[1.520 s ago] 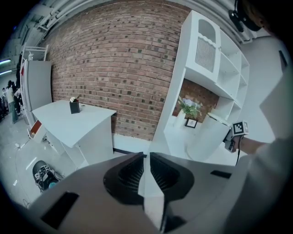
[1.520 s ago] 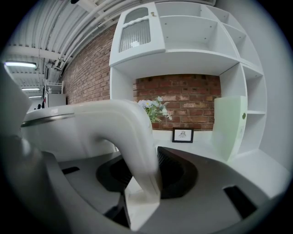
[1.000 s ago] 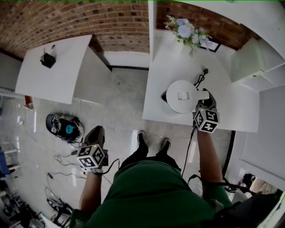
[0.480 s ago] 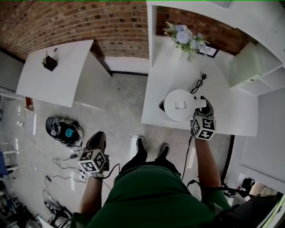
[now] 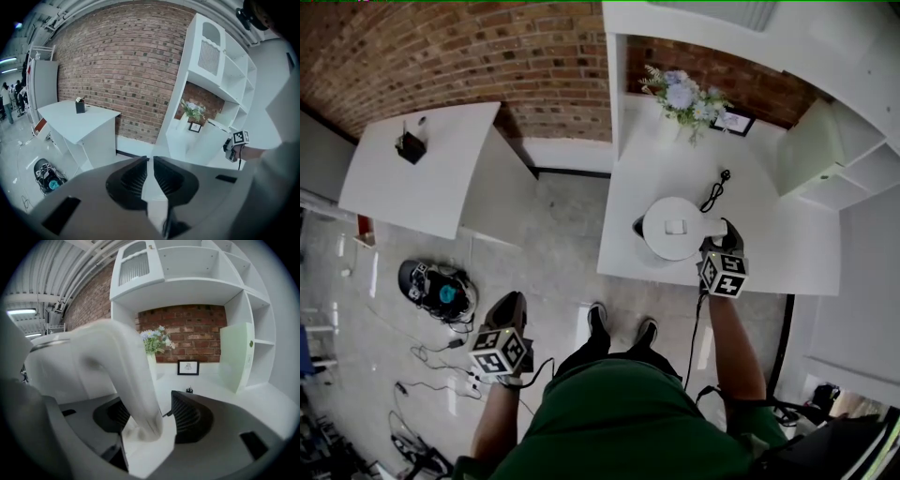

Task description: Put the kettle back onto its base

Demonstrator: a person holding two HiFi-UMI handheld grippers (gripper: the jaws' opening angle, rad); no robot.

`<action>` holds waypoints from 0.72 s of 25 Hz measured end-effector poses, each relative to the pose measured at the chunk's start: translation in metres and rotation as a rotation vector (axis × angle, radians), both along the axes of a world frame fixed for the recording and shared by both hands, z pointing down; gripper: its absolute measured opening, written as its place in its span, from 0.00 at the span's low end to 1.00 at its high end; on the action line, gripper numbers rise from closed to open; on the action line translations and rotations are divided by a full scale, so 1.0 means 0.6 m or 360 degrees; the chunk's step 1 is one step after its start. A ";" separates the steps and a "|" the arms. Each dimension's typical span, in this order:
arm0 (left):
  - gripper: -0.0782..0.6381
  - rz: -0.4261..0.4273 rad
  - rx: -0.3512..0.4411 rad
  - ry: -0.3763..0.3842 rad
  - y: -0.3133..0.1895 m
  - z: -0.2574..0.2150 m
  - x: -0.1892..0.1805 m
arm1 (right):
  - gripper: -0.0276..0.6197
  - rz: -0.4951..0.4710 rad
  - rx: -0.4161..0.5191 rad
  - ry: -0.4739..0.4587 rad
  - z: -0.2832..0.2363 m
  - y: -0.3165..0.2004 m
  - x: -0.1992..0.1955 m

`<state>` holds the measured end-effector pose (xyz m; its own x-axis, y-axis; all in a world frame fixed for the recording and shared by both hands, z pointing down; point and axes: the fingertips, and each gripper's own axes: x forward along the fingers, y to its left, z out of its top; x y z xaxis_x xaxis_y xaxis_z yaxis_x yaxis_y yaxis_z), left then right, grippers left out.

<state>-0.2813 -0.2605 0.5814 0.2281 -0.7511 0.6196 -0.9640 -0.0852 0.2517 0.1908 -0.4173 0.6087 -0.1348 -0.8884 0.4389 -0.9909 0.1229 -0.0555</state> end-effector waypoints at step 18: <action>0.19 0.0155 0.0218 0.0031 -0.099 -0.063 0.104 | 0.40 0.0178 0.0147 -0.0168 -0.130 0.145 0.120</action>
<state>-0.2188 -0.3198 0.5435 0.3152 -0.8019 0.5075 -0.9445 -0.2130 0.2500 0.2631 -0.3302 0.5308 -0.0741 -0.9363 0.3433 -0.9879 0.0218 -0.1537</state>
